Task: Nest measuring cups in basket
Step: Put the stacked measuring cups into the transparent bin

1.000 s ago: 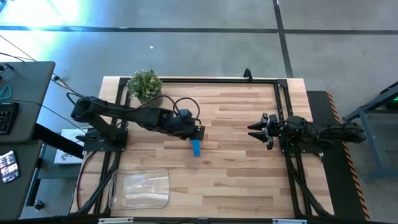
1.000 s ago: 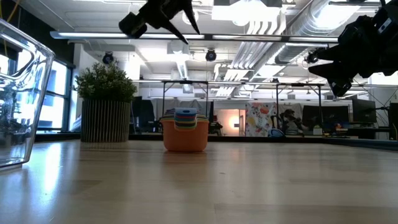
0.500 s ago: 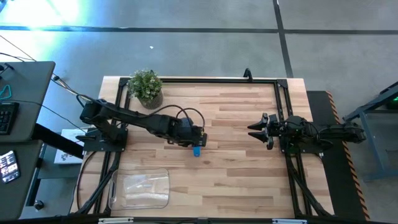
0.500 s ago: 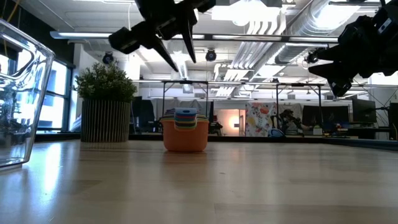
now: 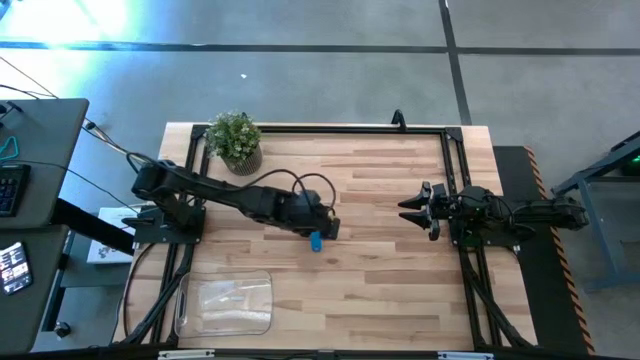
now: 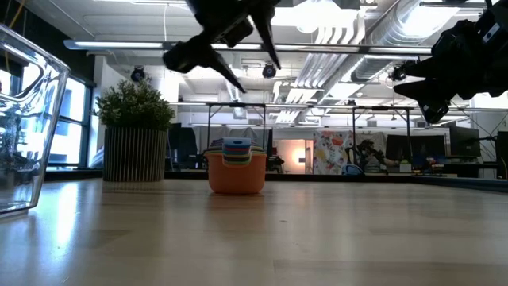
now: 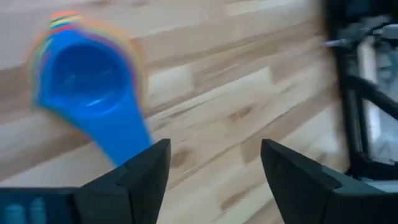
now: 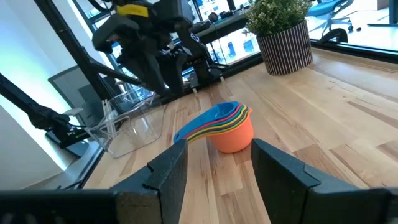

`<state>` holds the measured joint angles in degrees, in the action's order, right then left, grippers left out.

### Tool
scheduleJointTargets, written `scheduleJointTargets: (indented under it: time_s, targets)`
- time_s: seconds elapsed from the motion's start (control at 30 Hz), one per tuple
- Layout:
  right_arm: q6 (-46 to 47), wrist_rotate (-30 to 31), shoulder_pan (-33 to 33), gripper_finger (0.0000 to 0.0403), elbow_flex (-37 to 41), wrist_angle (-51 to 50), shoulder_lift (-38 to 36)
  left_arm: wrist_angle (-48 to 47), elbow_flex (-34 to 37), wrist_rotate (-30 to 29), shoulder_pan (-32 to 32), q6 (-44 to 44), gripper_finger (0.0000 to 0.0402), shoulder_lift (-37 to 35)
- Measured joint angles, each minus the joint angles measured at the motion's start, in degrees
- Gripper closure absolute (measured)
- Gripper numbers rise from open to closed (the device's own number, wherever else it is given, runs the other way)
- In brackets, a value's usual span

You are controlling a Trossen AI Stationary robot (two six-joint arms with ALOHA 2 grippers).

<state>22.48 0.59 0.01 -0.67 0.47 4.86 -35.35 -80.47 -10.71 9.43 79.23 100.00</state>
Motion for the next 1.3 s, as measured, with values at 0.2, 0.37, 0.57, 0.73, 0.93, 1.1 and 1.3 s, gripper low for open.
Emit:
scheduleJointTargets:
  time_s: [0.2,0.37,0.57,0.73,0.93,1.1,1.3]
  targets:
    - [0.0,0.0,0.0,0.0234,0.0,0.0,0.0,7.6,0.0,0.4,-1.2,-5.3,0.0158,2.0]
    - [0.0,0.0,0.0,0.0234,0.0,0.0,0.0,13.7,0.0,5.5,-1.7,-6.4,0.0158,6.0]
    - [0.0,0.0,0.0,0.0234,0.0,0.0,0.0,15.4,0.1,8.8,-1.8,-6.4,0.0158,9.6]
    - [0.0,0.0,0.0,0.0234,0.0,0.0,0.0,15.0,0.1,10.5,-1.8,-6.4,0.0158,11.1]
    - [0.0,0.0,0.0,0.0234,0.0,0.0,0.0,11.1,0.0,10.2,-1.8,-6.6,0.0158,11.2]
    - [0.0,0.0,0.0,0.0234,0.0,0.0,0.0,9.4,0.0,9.3,-1.8,-7.1,0.0158,11.2]
    - [0.0,0.0,0.0,0.0234,0.0,0.0,0.0,7.5,0.0,8.2,-1.8,-7.5,0.0158,11.2]
